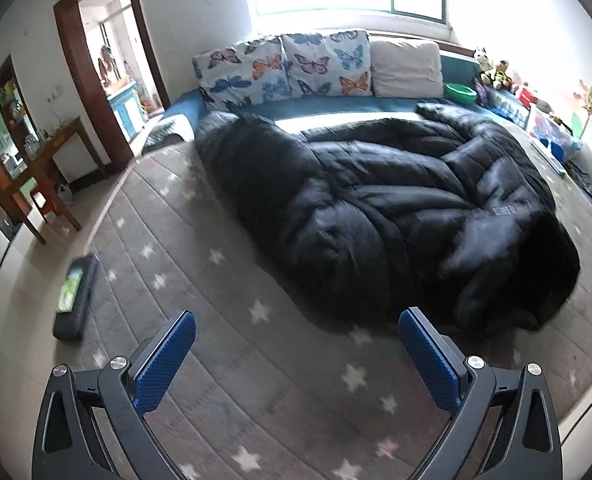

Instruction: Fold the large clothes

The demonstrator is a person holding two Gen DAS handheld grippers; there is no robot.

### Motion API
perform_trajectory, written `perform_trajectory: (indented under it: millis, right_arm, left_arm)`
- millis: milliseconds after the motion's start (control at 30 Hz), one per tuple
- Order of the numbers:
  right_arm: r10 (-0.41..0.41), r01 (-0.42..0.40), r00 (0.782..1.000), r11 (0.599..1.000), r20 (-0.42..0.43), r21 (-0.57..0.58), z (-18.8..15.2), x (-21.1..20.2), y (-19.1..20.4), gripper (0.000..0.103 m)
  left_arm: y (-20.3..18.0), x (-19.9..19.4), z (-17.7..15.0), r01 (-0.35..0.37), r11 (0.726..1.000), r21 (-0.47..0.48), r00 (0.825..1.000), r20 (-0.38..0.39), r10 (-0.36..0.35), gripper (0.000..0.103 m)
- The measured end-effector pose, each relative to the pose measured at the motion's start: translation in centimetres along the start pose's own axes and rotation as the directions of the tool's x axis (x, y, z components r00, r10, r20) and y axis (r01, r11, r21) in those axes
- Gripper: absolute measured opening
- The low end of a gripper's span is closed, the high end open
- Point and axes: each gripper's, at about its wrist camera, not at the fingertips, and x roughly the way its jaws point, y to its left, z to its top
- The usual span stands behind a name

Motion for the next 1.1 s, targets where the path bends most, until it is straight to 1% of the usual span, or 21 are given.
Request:
perform_trajectory:
  millis: [67,233,300,400,533,633,700,767,800,833,867,900,933,967,1000,1033,1067,1100]
  right_arm:
    - [0.004,-0.004,1.0,1.0,-0.003,-0.005,1.3,0.4,-0.9,0.103]
    - [-0.034,0.034,0.999,0.999,-0.009,-0.018,4.0,1.6,-2.5,0.103]
    - [-0.044,0.044,0.999,0.999,-0.019,-0.01,5.0,2.3,-3.4,0.103]
    - [-0.051,0.052,0.998,0.998,-0.045,0.029,6.1,3.4,-5.0,0.103]
    - [-0.041,0.044,0.997,0.998,-0.073,0.037,5.3,4.3,-5.3,0.103]
    - [0.007,-0.004,0.996,1.0,-0.093,0.025,3.6,4.0,-4.3,0.103]
    - [0.04,-0.04,0.994,0.999,-0.103,0.004,2.5,3.6,-3.4,0.103]
    - [0.067,-0.071,0.993,0.997,-0.1,-0.04,1.4,2.8,-2.1,0.103]
    - [0.074,-0.08,0.992,0.995,-0.099,-0.057,1.2,2.4,-1.6,0.103]
    - [0.084,-0.091,0.992,0.993,-0.093,-0.079,0.7,2.0,-1.0,0.103]
    - [0.09,-0.099,0.992,0.991,-0.092,-0.094,0.6,1.9,-0.5,0.103]
    - [0.095,-0.106,0.991,0.988,-0.095,-0.116,0.3,1.9,0.1,0.103]
    - [0.084,-0.097,0.992,0.985,-0.093,-0.141,0.2,2.1,0.6,0.103]
    - [0.056,-0.071,0.994,0.983,-0.09,-0.168,0.0,2.4,1.2,0.103]
    - [0.037,-0.054,0.995,0.982,-0.091,-0.183,-0.1,2.8,1.4,0.099]
    - [0.017,-0.037,0.995,0.979,-0.096,-0.202,-0.1,3.4,1.8,0.091]
    - [-0.005,-0.018,0.995,0.976,-0.102,-0.218,-0.2,4.0,2.0,0.087]
    - [-0.02,-0.004,0.994,0.974,-0.103,-0.227,-0.4,4.4,2.3,0.079]
  left_arm:
    - [0.9,0.3,1.2,-0.005,1.0,-0.015,1.0,0.003,0.005,0.103]
    - [2.6,1.7,4.6,-0.023,0.999,-0.026,1.0,-0.005,0.023,0.103]
    - [2.9,2.4,5.7,-0.029,0.999,-0.019,0.999,-0.016,0.029,0.103]
    - [2.9,3.9,6.7,-0.013,1.0,-0.002,0.999,-0.049,0.013,0.103]
    - [1.9,5.7,6.2,0.044,0.999,0.01,0.995,-0.086,-0.043,0.103]
    - [1.0,7.0,5.1,0.094,0.996,0.004,0.989,-0.115,-0.093,0.103]
    - [0.4,7.9,4.5,0.131,0.991,-0.003,0.982,-0.139,-0.13,0.103]
    - [-0.1,8.7,4.1,0.155,0.988,-0.003,0.976,-0.156,-0.153,0.102]
    - [-0.3,9.1,4.0,0.17,0.985,-0.007,0.973,-0.16,-0.169,0.099]
    - [-0.5,9.6,4.0,0.187,0.982,-0.009,0.969,-0.162,-0.186,0.091]
    - [-0.7,10.0,3.9,0.212,0.977,-0.014,0.962,-0.171,-0.212,0.088]
    - [-1.0,10.5,3.9,0.23,0.973,-0.018,0.957,-0.178,-0.229,0.078]
    - [-1.2,10.9,3.9,0.244,0.97,-0.018,0.953,-0.183,-0.243,0.061]
    - [-1.5,11.3,3.8,0.255,0.967,-0.014,0.948,-0.192,-0.252,0.053]
    - [-1.9,11.5,3.6,0.238,0.971,-0.002,0.953,-0.192,-0.234,0.043]
    - [-2.1,11.4,3.6,0.229,0.973,0.01,0.957,-0.185,-0.223,0.033]
    - [-2.4,11.0,3.4,0.21,0.977,0.033,0.965,-0.167,-0.202,0.029]
    - [-2.6,10.4,3.2,0.195,0.98,0.047,0.971,-0.15,-0.186,0.023]
